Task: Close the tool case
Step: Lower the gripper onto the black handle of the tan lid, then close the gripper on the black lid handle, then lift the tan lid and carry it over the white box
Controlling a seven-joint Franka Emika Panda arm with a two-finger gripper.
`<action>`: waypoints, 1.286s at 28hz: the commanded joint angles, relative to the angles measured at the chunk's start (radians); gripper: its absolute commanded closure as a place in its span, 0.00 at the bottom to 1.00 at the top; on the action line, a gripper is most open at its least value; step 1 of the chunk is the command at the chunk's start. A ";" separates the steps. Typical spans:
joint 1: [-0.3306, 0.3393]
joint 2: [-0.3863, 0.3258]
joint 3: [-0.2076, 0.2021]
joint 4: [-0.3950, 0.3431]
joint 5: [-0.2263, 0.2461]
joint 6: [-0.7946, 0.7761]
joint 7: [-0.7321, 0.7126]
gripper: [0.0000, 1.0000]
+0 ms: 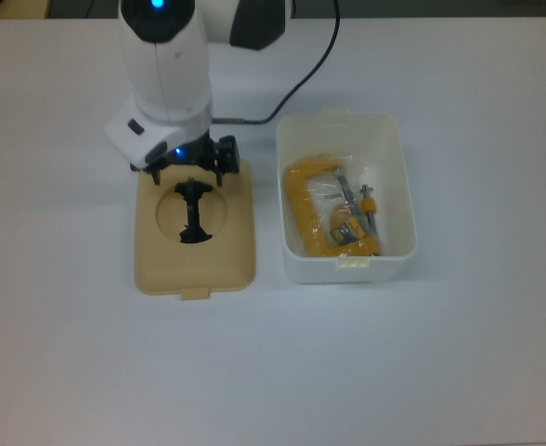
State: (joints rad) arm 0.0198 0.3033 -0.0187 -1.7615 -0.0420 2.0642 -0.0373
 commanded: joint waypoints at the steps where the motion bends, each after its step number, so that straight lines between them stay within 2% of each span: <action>1: 0.006 0.026 -0.001 -0.006 0.001 0.054 -0.021 0.06; 2: 0.005 0.030 0.000 -0.006 0.001 0.057 -0.024 0.08; 6: 0.006 0.045 0.000 0.004 -0.001 0.059 -0.024 0.22; 7: 0.005 0.045 0.000 0.004 -0.001 0.060 -0.032 0.34; 11: 0.005 0.043 0.000 0.008 0.004 0.063 -0.033 0.52; 14: 0.005 0.043 0.000 0.010 0.007 0.063 -0.033 0.55; 20: 0.003 0.042 0.000 0.023 0.013 0.063 -0.033 0.90; 22: 0.002 0.042 0.000 0.037 0.013 0.063 -0.027 0.98; 28: -0.006 0.034 -0.003 0.047 0.014 0.062 -0.033 1.00; 36: -0.015 -0.029 -0.009 0.065 0.013 0.008 -0.044 1.00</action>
State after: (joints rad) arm 0.0084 0.3363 -0.0198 -1.6956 -0.0416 2.1111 -0.0516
